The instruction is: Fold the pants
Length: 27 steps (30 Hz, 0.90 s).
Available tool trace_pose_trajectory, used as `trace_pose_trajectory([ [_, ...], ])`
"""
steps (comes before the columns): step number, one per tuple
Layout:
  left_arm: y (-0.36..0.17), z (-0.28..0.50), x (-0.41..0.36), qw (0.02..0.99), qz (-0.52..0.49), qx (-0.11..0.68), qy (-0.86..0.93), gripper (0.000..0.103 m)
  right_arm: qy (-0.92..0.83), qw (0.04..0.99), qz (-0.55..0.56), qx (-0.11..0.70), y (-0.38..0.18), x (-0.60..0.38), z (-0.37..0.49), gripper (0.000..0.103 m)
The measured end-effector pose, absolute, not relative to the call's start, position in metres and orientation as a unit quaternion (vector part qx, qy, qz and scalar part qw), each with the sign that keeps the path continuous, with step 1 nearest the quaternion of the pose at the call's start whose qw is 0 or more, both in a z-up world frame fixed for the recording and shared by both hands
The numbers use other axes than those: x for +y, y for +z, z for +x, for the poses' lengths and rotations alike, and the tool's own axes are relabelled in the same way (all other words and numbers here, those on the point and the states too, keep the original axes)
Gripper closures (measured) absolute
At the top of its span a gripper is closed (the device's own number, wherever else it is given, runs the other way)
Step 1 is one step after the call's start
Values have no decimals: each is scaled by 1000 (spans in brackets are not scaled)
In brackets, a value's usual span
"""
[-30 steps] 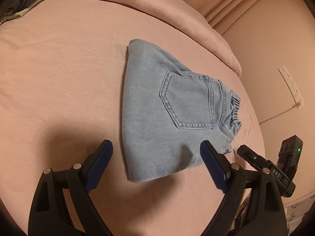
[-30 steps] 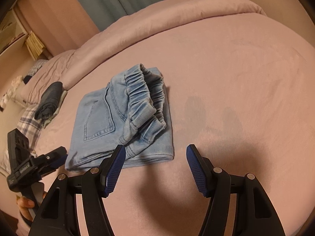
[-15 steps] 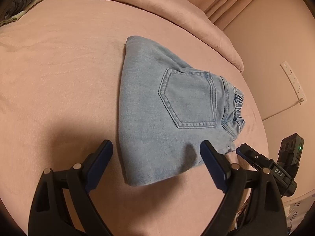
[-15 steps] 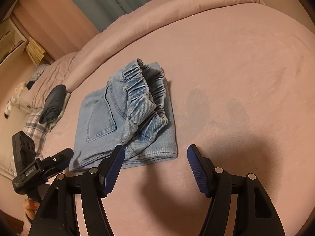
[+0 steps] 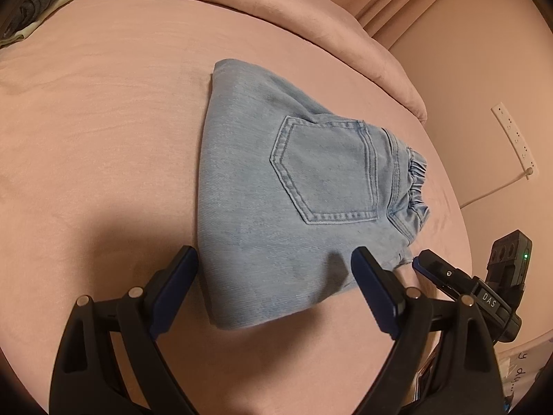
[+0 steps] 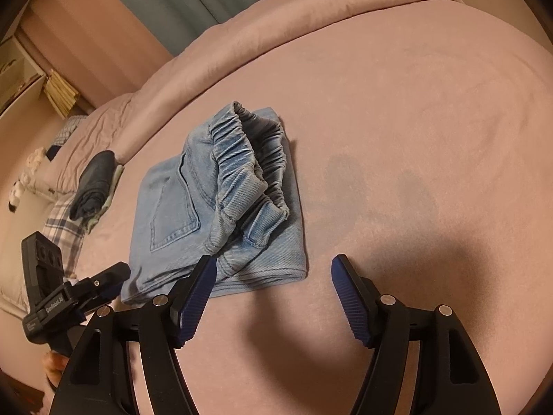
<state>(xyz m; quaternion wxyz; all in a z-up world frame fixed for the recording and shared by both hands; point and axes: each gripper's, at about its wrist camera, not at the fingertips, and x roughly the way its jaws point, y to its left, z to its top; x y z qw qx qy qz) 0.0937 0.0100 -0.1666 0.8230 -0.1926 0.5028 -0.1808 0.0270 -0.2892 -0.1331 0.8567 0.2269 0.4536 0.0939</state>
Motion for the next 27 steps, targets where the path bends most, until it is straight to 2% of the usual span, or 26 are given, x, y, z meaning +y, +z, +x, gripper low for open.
trace_pose_trajectory([
  [19, -166, 91, 9, 821, -190, 506, -186, 13, 101, 852, 231, 459, -136, -288, 26, 33],
  [27, -167, 91, 8, 819, -192, 507, -187, 13, 112, 847, 231, 466, -138, -284, 22, 29],
])
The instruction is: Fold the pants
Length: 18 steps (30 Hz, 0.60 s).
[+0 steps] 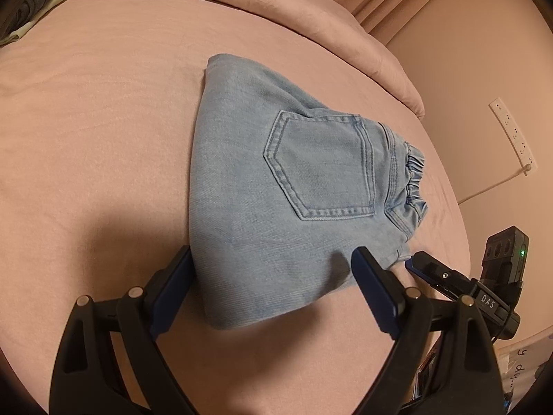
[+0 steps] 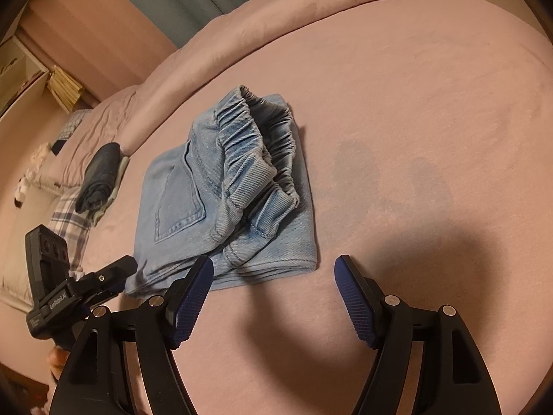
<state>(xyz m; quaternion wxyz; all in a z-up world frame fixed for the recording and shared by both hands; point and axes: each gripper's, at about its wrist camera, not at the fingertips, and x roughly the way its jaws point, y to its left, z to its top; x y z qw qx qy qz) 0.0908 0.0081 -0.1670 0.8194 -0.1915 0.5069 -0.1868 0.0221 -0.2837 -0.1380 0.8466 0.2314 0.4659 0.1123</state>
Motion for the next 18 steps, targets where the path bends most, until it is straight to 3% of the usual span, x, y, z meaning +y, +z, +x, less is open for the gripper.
trace_pose_trajectory([
  [18, -172, 103, 13, 805, -232, 508, -200, 13, 122, 832, 257, 476, -141, -290, 33, 29],
])
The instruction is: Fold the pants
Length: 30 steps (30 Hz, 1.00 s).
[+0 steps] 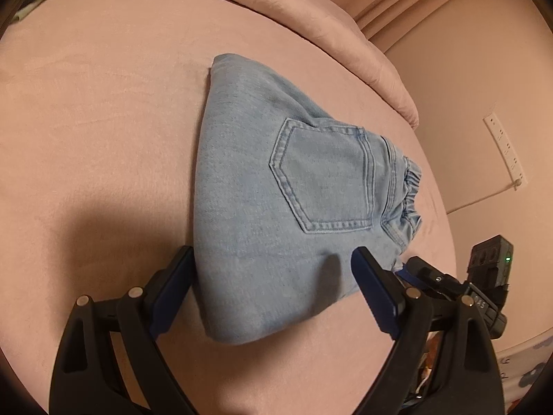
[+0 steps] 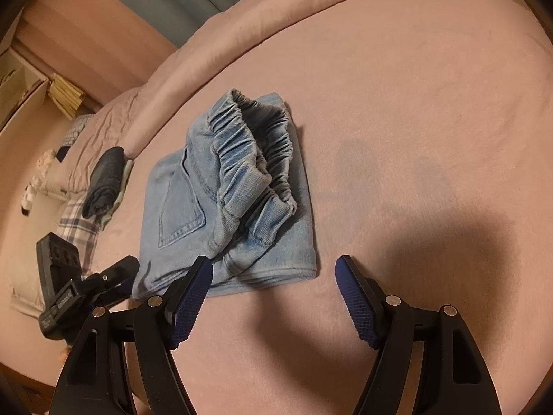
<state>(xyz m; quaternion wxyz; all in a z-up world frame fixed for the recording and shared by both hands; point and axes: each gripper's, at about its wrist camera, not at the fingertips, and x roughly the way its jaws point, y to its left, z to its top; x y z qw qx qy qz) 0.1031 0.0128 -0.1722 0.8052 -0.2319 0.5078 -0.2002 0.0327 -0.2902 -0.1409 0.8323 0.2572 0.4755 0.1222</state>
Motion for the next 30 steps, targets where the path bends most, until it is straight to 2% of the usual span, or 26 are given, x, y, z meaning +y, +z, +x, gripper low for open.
trace_pose_trajectory([
  [4, -174, 111, 11, 799, -241, 508, -213, 13, 119, 830, 254, 483, -142, -287, 44, 29],
  [7, -176, 118, 12, 794, -252, 509, -219, 13, 126, 826, 258, 484, -142, -284, 54, 22],
  [19, -183, 142, 20, 765, -314, 505, -246, 12, 161, 790, 315, 500, -150, -293, 93, 20],
  [26, -183, 153, 17, 759, -325, 501, -258, 13, 197, 776, 359, 481, -159, -290, 106, 20],
  [30, -185, 158, 19, 747, -343, 503, -266, 17, 209, 772, 361, 479, -161, -289, 109, 21],
])
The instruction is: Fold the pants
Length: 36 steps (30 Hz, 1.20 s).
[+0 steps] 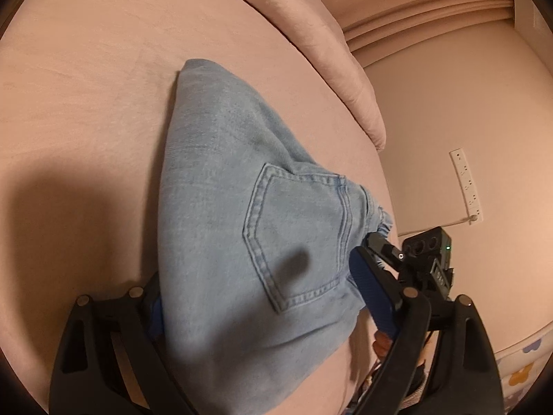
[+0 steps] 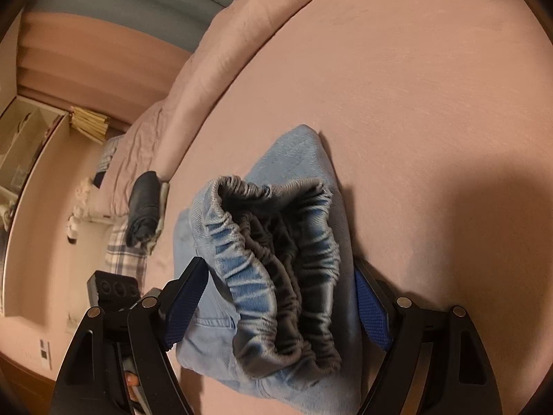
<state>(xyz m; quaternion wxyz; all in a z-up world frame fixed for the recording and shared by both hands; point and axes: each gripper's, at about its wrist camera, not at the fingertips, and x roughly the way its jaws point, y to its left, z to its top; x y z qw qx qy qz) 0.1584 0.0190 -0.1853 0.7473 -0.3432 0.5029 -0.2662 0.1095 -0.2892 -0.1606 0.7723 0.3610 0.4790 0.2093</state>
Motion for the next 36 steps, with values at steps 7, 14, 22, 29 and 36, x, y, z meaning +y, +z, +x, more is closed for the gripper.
trace_pose_trajectory([
  [7, -184, 157, 22, 747, -335, 505, -272, 37, 203, 790, 333, 473, -157, -284, 111, 33],
  [14, -181, 152, 24, 776, -298, 512, -218, 76, 178, 816, 305, 457, -145, -276, 104, 49],
  [22, -163, 139, 17, 802, -269, 485, -223, 85, 150, 862, 219, 432, -113, -250, 96, 54],
  [29, -140, 122, 18, 839, -228, 447, -213, 86, 155, 892, 145, 400, -85, -221, 84, 54],
  [36, -122, 109, 40, 859, -218, 421, -194, 86, 177, 897, 131, 382, -69, -198, 84, 54],
])
